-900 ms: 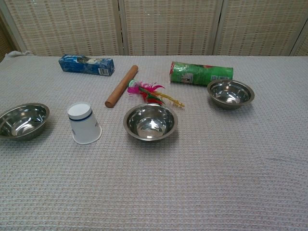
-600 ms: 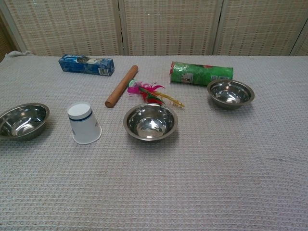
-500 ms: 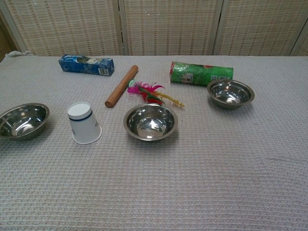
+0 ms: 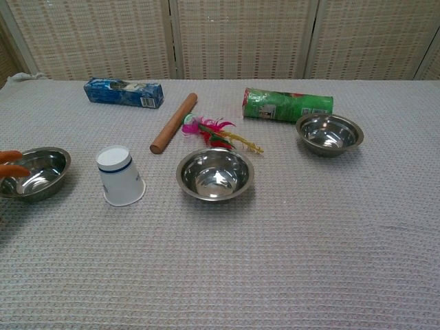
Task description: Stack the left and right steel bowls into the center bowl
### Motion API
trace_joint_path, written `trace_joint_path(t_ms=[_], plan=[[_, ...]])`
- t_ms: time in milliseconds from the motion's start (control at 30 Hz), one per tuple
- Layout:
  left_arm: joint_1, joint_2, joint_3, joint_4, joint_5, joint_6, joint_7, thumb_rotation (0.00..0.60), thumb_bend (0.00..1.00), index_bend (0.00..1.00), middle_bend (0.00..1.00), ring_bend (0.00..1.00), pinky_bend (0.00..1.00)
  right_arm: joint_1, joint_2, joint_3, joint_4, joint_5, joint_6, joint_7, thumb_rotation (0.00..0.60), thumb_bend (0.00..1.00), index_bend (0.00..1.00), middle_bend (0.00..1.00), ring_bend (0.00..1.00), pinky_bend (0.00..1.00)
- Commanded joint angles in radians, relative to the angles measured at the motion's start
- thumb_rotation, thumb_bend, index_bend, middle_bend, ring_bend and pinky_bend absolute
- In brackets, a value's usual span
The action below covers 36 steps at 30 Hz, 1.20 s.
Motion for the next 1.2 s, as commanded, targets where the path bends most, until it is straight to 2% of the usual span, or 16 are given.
trace_joint_path(t_ms=[33, 133, 333, 400, 567, 700, 800, 900, 967, 1133, 1200], plan=[[-0.039, -0.113, -0.023, 0.21, -0.014, -0.009, -0.047, 0.6, 0.4, 0.39, 0.02, 0.0, 0.14, 0.001, 0.001, -0.002, -0.001, 0.001, -0.003, -0.002, 0.6, 0.09, 0.0, 0.0, 0.0, 0.0], [-0.052, -0.161, -0.027, 0.315, -0.012, 0.009, -0.067, 0.6, 0.4, 0.5, 0.06, 0.0, 0.14, 0.002, 0.003, -0.003, -0.004, 0.004, -0.008, -0.004, 0.6, 0.09, 0.0, 0.0, 0.0, 0.0], [-0.07, -0.209, -0.037, 0.433, -0.027, 0.015, -0.121, 0.6, 0.4, 0.55, 0.08, 0.0, 0.14, 0.001, 0.006, -0.005, -0.011, 0.009, -0.01, -0.008, 0.6, 0.09, 0.0, 0.0, 0.0, 0.0], [-0.072, -0.217, -0.037, 0.452, -0.024, 0.037, -0.147, 0.6, 0.43, 0.6, 0.1, 0.0, 0.14, 0.002, 0.005, -0.005, -0.01, 0.009, -0.011, -0.01, 0.6, 0.09, 0.0, 0.0, 0.0, 0.0], [-0.077, -0.241, -0.038, 0.494, -0.013, 0.114, -0.189, 0.6, 0.64, 0.72, 0.17, 0.04, 0.15, 0.006, 0.004, -0.007, -0.009, 0.016, -0.023, -0.015, 0.6, 0.09, 0.0, 0.0, 0.0, 0.0], [-0.084, -0.235, -0.044, 0.481, -0.004, 0.174, -0.189, 0.6, 0.7, 0.74, 0.18, 0.04, 0.15, 0.006, 0.008, -0.006, -0.014, 0.016, -0.022, -0.012, 0.6, 0.09, 0.0, 0.0, 0.0, 0.0], [-0.095, -0.202, -0.048, 0.426, 0.01, 0.226, -0.178, 0.6, 0.71, 0.74, 0.18, 0.04, 0.16, 0.005, 0.012, -0.007, -0.017, 0.013, -0.02, -0.005, 0.6, 0.09, 0.0, 0.0, 0.0, 0.0], [-0.12, -0.153, -0.057, 0.327, 0.028, 0.258, -0.138, 0.6, 0.71, 0.75, 0.19, 0.04, 0.15, 0.006, 0.013, -0.009, -0.018, 0.011, -0.023, -0.002, 0.6, 0.09, 0.0, 0.0, 0.0, 0.0], [-0.145, -0.117, -0.064, 0.224, 0.04, 0.255, -0.103, 0.6, 0.71, 0.75, 0.19, 0.04, 0.16, 0.008, 0.015, -0.01, -0.02, 0.012, -0.028, 0.001, 0.6, 0.09, 0.0, 0.0, 0.0, 0.0], [-0.219, -0.042, -0.081, -0.057, 0.051, 0.164, -0.011, 0.6, 0.71, 0.75, 0.19, 0.04, 0.16, 0.006, 0.021, -0.014, -0.028, 0.002, -0.023, 0.013, 0.6, 0.09, 0.0, 0.0, 0.0, 0.0], [-0.248, -0.033, -0.089, -0.129, 0.044, 0.112, 0.026, 0.6, 0.71, 0.75, 0.19, 0.04, 0.15, 0.005, 0.024, -0.015, -0.03, -0.002, -0.021, 0.018, 0.6, 0.09, 0.0, 0.0, 0.0, 0.0]])
